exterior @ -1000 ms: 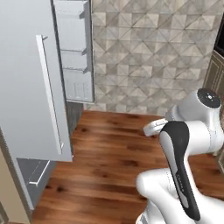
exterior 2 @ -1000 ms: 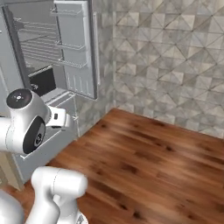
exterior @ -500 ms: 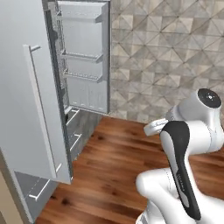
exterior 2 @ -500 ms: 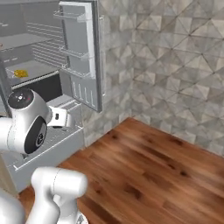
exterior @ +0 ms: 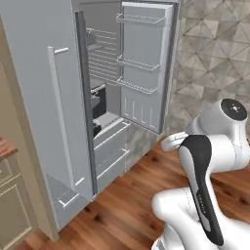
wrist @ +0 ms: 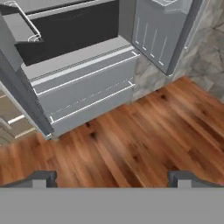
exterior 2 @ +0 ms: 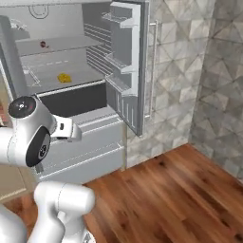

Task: Take the cheese, steak, and mushroom from the fridge and place them on the plate on the dining counter to create an appetizer plate.

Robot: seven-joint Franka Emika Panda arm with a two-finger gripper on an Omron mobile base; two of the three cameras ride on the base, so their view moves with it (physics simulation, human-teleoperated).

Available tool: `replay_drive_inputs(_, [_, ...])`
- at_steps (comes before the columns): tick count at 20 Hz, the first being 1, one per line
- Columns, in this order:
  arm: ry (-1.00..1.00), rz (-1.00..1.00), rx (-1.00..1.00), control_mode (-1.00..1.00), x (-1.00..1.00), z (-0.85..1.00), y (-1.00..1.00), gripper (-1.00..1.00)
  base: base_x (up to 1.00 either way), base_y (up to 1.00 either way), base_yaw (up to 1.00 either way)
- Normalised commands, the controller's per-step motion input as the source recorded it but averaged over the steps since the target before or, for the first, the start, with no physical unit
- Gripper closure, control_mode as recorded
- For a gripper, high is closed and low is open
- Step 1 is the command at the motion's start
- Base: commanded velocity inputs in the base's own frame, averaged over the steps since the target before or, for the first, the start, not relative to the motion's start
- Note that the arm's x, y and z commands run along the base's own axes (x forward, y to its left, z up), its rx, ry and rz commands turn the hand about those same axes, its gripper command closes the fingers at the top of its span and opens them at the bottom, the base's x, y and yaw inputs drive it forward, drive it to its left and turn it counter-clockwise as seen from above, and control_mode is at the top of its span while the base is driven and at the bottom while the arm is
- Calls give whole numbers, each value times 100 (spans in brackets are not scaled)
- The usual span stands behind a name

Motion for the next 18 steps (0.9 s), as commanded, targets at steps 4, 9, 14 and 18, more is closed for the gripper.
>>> replay_drive_inputs(4, [0,0,0,100,0,0,0,-100,49,-35,60])
replay_drive_inputs(9, [0,0,0,100,0,0,0,-100,47,-43,54])
replay_drive_inputs(14, [0,0,0,100,0,0,0,-100,42,-54,46])
replay_drive_inputs(18, [0,0,0,100,0,0,0,-100,36,-60,38])
